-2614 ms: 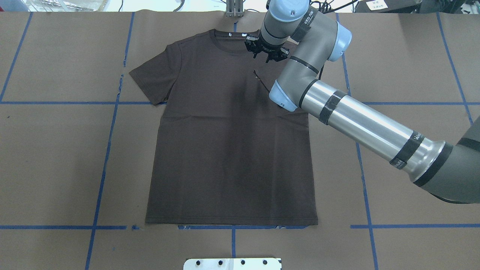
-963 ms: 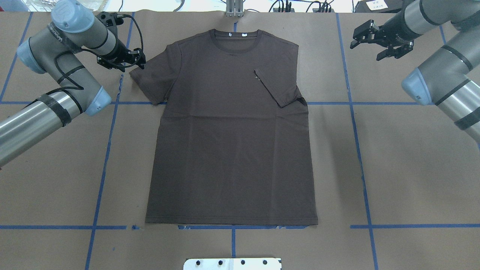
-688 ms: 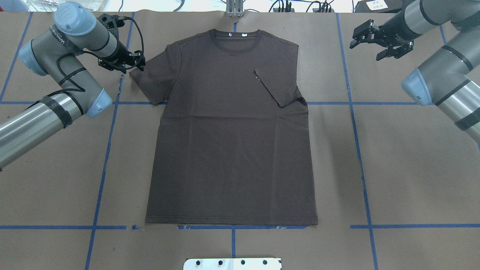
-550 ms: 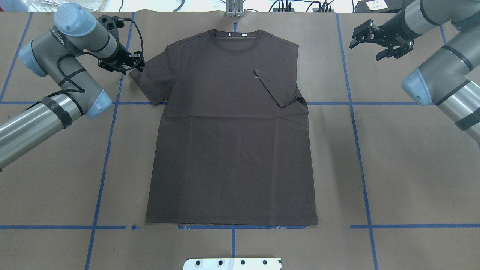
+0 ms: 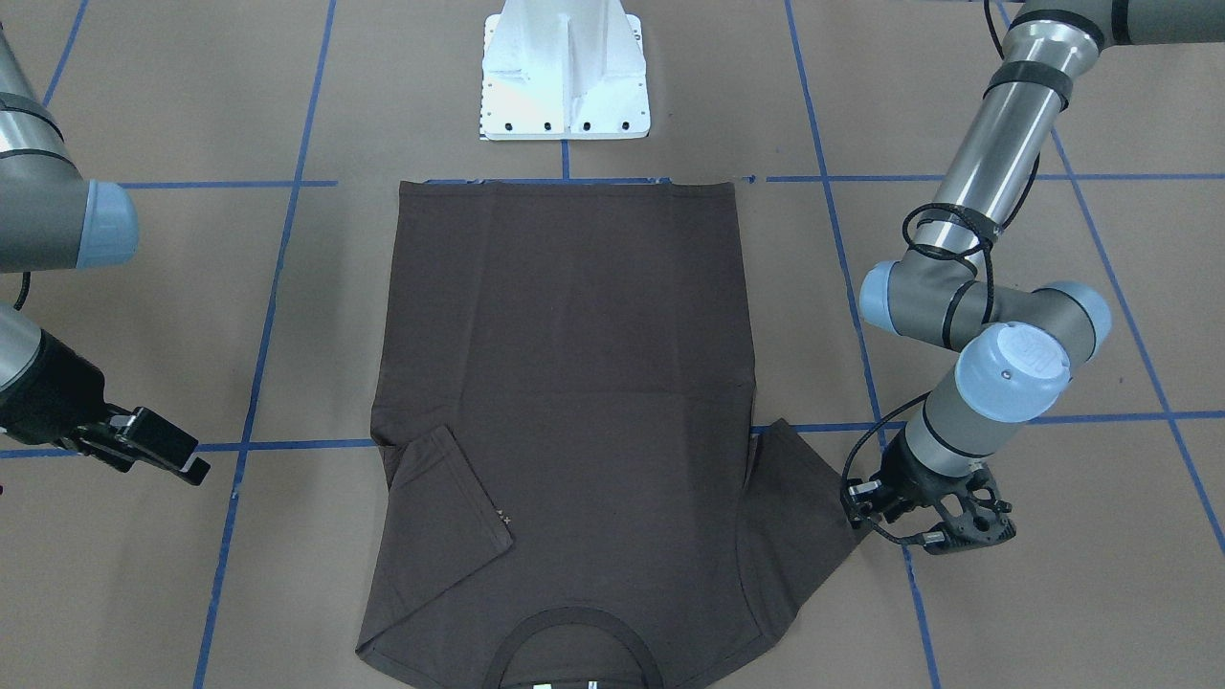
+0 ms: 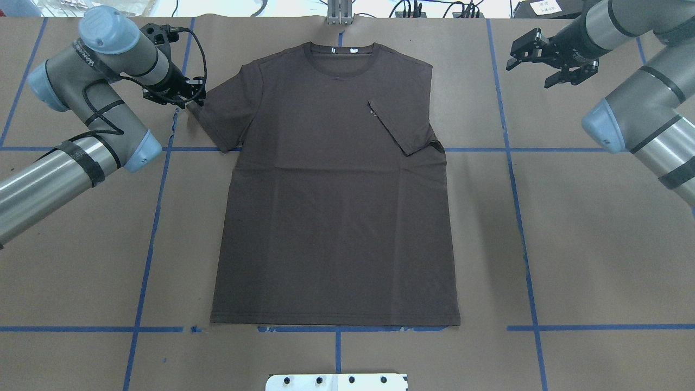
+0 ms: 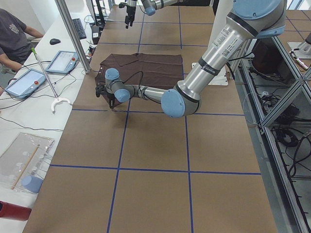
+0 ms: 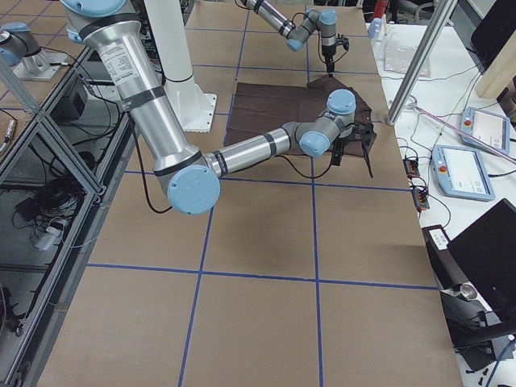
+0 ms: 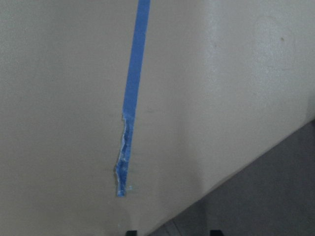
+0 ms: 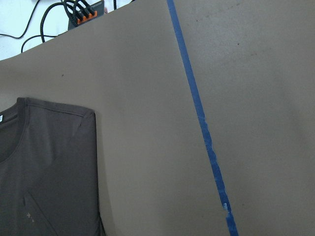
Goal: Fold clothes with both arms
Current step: 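Withdraw the right gripper while the left gripper reaches the other sleeve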
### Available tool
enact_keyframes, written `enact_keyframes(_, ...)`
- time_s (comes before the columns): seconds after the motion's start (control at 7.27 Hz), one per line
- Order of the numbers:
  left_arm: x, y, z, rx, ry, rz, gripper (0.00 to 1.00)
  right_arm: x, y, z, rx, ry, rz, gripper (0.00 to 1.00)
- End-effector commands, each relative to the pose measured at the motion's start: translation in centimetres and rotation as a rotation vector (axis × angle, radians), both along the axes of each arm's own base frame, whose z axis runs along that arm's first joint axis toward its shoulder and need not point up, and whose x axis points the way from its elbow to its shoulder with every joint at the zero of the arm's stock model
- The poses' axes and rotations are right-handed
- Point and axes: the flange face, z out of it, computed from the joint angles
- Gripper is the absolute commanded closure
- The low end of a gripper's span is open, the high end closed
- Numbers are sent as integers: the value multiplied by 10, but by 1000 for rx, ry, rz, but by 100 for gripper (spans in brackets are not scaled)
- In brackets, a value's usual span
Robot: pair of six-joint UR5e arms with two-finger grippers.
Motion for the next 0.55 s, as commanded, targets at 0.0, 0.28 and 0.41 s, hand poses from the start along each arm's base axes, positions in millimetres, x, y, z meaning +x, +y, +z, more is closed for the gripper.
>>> enact_keyframes(0.0, 1, 0, 1, -4, -2, 0, 54, 0, 0, 0, 0, 0, 1, 0)
enact_keyframes(0.28, 2, 0, 0, -8, 1, -3, 68, 1, 0, 1, -2, 2, 3, 0)
enact_keyframes(0.41, 3, 1, 0, -36, 11, -27, 100, 1, 0, 1, -3, 1, 2, 0)
